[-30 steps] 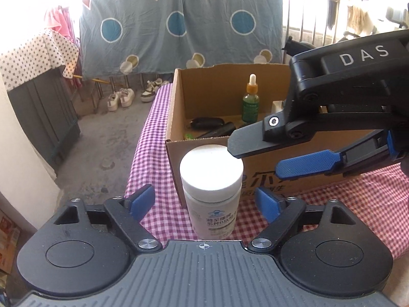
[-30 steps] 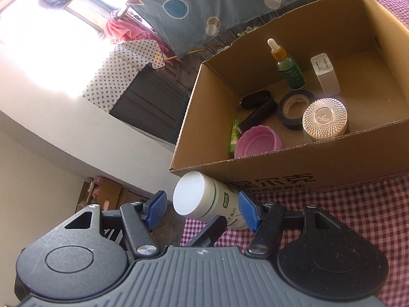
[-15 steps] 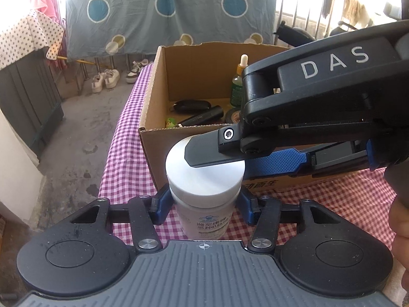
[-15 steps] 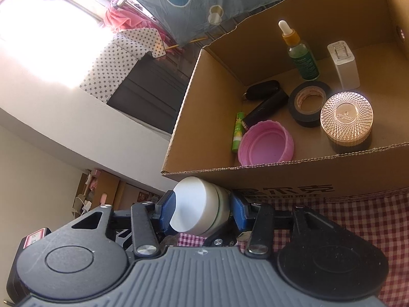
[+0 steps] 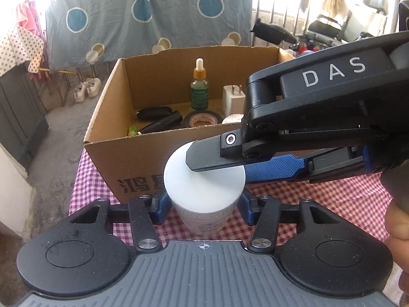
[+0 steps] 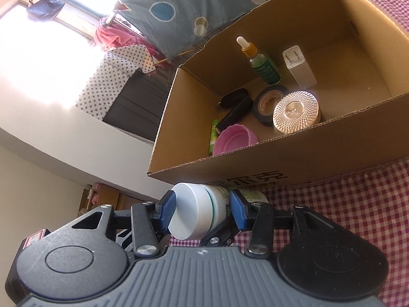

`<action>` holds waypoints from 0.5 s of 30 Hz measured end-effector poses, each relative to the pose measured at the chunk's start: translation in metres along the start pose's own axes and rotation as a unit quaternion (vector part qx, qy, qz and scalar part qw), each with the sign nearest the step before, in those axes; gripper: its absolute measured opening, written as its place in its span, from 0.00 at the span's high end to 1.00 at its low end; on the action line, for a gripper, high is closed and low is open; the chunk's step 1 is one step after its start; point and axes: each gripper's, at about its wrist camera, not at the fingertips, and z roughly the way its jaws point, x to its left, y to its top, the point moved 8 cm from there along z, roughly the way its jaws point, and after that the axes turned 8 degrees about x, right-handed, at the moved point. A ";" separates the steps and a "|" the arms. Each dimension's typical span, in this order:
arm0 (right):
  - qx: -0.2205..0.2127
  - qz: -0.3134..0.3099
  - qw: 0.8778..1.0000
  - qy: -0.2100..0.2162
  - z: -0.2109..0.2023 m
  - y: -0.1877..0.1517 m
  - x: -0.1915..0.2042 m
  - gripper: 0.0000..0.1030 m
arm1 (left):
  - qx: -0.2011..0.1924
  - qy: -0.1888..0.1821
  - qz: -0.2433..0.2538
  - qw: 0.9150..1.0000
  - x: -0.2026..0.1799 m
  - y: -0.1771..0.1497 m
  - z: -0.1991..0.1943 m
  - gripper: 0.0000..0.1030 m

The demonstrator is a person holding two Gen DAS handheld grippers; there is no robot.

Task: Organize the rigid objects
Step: 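Lift the supplement bottle with the right gripper and carry it over the box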

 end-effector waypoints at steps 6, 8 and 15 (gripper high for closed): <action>-0.014 0.008 1.000 0.005 -0.019 -0.004 -0.010 0.51 | -0.003 0.002 0.016 1.000 -0.019 0.002 -0.003 0.49; -0.019 0.009 1.000 0.007 -0.024 -0.004 -0.012 0.51 | -0.005 0.004 0.021 1.000 -0.025 0.003 -0.005 0.49; -0.036 0.010 0.999 0.015 -0.046 -0.010 -0.016 0.51 | -0.014 0.012 0.039 0.999 -0.044 0.007 -0.014 0.49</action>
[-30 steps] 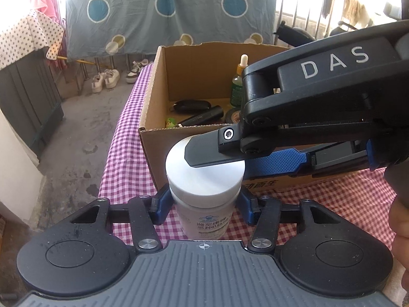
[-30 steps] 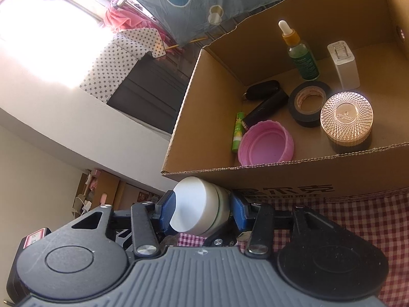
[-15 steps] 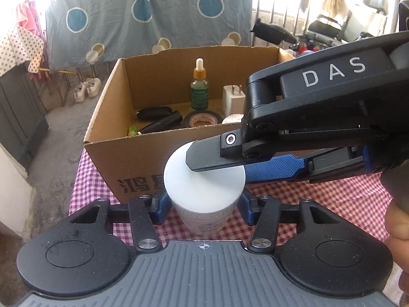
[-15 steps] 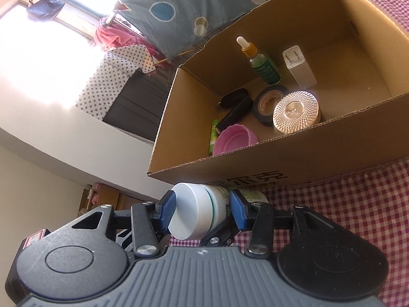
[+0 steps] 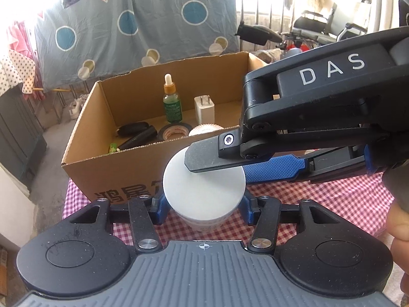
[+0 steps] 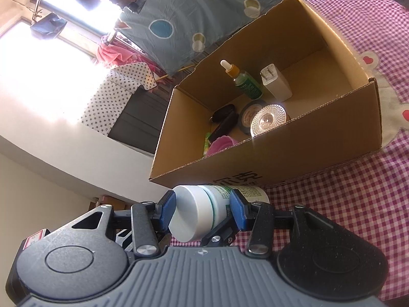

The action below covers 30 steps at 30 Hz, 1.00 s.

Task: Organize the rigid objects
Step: 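Lift the supplement bottle with the right gripper and carry it over the box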

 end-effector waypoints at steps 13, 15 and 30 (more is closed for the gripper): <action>-0.048 -0.015 0.999 0.019 -0.048 -0.001 0.017 0.51 | -0.035 0.009 0.021 0.999 -0.022 0.016 -0.035 0.49; -0.058 -0.021 0.998 0.020 -0.055 0.001 0.022 0.51 | -0.043 0.005 0.021 0.999 -0.023 0.021 -0.041 0.49; -0.115 -0.069 0.990 0.036 -0.096 0.035 0.053 0.51 | -0.089 0.007 0.028 0.996 -0.035 0.064 -0.060 0.49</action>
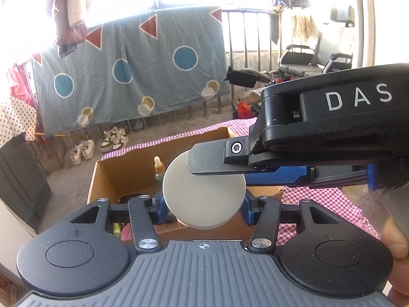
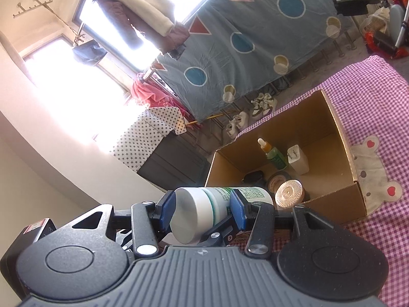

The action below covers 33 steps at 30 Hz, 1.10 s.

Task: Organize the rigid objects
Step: 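Lift the supplement bottle with the right gripper and carry it over the box, then lower the supplement bottle into the box and open the right gripper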

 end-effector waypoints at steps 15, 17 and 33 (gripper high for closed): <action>-0.003 -0.005 1.000 -0.027 0.018 0.063 -0.044 0.51 | 0.018 -0.012 0.012 1.000 -0.019 0.038 0.050 0.49; 0.002 -0.002 1.000 -0.030 0.024 0.071 -0.054 0.51 | 0.026 -0.016 0.011 0.999 -0.021 0.042 0.062 0.49; 0.082 0.059 0.993 -0.057 0.090 0.067 -0.150 0.51 | 0.143 -0.057 -0.005 0.988 -0.022 0.014 0.147 0.49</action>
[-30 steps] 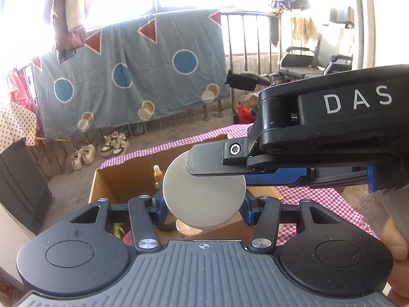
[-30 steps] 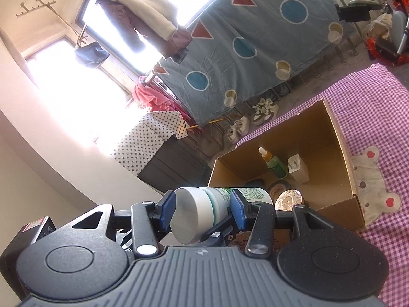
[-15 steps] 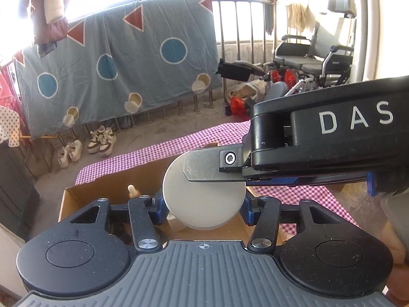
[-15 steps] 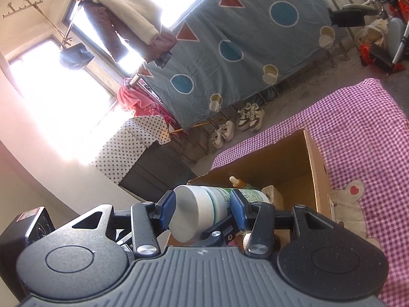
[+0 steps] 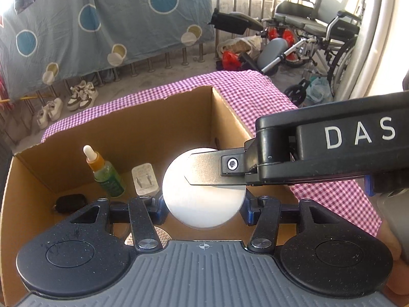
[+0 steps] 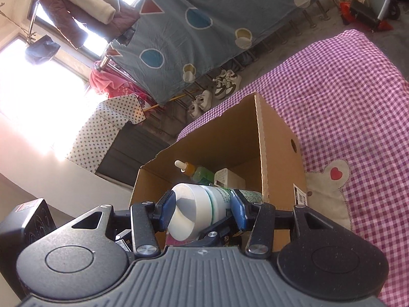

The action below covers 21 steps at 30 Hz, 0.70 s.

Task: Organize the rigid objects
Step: 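Lower the supplement bottle into the box and open the right gripper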

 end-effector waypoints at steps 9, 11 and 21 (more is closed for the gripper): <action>0.000 -0.041 0.999 -0.027 0.006 0.001 0.013 0.45 | 0.034 -0.012 -0.009 0.999 0.003 -0.003 0.014 0.49; -0.002 -0.039 0.999 -0.028 0.006 0.003 0.013 0.45 | 0.036 -0.015 -0.009 0.999 0.002 -0.002 0.013 0.48; -0.045 -0.022 0.998 -0.032 -0.026 -0.001 0.017 0.37 | -0.009 -0.010 -0.010 1.000 0.001 0.004 -0.021 0.28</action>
